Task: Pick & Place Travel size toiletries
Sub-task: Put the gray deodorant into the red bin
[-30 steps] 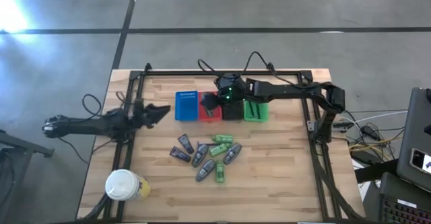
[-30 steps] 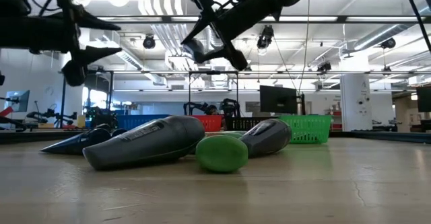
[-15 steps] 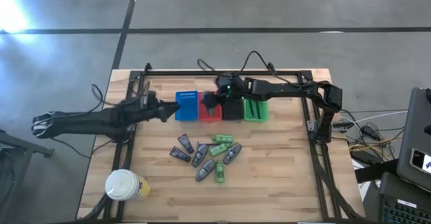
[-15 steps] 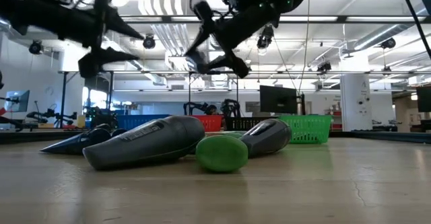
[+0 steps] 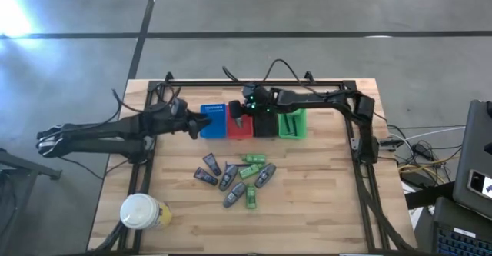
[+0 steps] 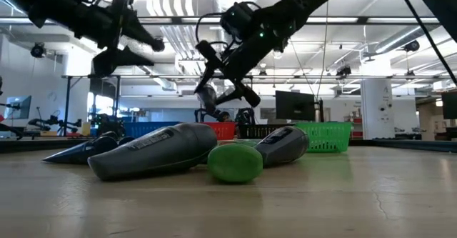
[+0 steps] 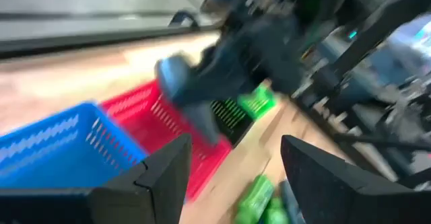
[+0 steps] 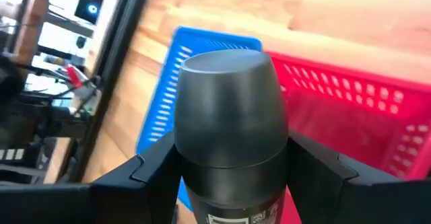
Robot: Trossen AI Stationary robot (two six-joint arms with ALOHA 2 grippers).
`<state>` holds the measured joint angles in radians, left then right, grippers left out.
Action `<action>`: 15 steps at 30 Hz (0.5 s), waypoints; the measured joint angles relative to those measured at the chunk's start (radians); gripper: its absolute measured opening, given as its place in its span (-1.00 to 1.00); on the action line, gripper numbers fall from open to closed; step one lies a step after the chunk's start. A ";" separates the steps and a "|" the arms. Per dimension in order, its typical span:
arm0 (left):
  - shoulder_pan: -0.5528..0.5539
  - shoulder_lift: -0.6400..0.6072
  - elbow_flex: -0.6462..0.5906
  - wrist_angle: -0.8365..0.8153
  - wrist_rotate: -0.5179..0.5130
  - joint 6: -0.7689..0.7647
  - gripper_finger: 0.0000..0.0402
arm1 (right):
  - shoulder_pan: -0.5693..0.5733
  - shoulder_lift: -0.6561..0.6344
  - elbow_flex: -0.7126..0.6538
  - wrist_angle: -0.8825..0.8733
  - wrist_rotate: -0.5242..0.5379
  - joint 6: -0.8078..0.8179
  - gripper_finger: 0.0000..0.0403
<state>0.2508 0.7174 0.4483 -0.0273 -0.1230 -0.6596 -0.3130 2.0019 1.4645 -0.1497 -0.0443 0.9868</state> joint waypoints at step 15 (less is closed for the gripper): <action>0.003 0.011 -0.011 -0.035 -0.003 0.036 0.16 | -0.013 -0.019 0.004 -0.145 0.103 0.054 0.40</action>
<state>0.2539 0.7281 0.4370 -0.0628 -0.1261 -0.6240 -0.3256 1.9827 1.4685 -0.2945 0.0586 1.0409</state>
